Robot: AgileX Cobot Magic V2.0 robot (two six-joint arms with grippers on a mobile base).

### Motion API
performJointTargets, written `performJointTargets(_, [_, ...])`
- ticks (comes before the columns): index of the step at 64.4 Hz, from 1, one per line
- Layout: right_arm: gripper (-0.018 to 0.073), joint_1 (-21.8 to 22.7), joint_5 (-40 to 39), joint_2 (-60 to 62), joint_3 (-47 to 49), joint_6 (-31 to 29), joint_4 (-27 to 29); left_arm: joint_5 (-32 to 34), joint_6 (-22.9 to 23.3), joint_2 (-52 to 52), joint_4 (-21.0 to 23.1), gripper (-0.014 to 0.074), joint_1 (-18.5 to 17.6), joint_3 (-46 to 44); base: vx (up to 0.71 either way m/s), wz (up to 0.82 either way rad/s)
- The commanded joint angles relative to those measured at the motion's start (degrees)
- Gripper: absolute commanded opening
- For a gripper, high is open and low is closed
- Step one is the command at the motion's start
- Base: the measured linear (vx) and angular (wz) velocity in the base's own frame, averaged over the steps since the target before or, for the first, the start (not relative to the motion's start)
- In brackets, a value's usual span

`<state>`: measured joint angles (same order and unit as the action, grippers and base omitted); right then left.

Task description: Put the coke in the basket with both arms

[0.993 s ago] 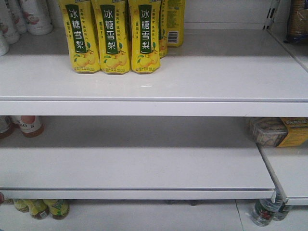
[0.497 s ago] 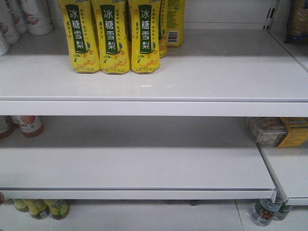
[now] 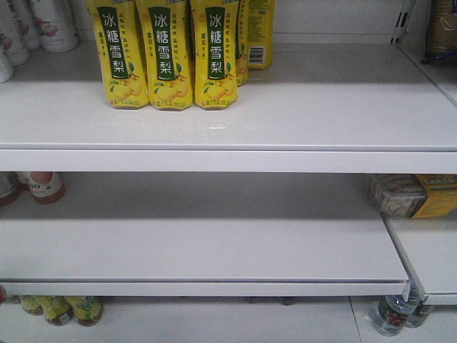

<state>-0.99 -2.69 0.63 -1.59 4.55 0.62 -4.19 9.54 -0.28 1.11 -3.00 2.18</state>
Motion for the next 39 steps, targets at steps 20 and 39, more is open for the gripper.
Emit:
performJointTargets(20, [-0.0005, 0.4, -4.5, 0.7, -0.5, -0.2, -0.6, 9.3, -2.2, -1.3, -2.7, -0.0006, -0.1, -1.7, 0.00, 0.00])
performJointTargets(39, [-0.0005, 0.4, -4.5, 0.7, -0.5, -0.2, -0.6, 9.3, -2.2, -1.3, -2.7, -0.0006, -0.1, -1.7, 0.00, 0.00])
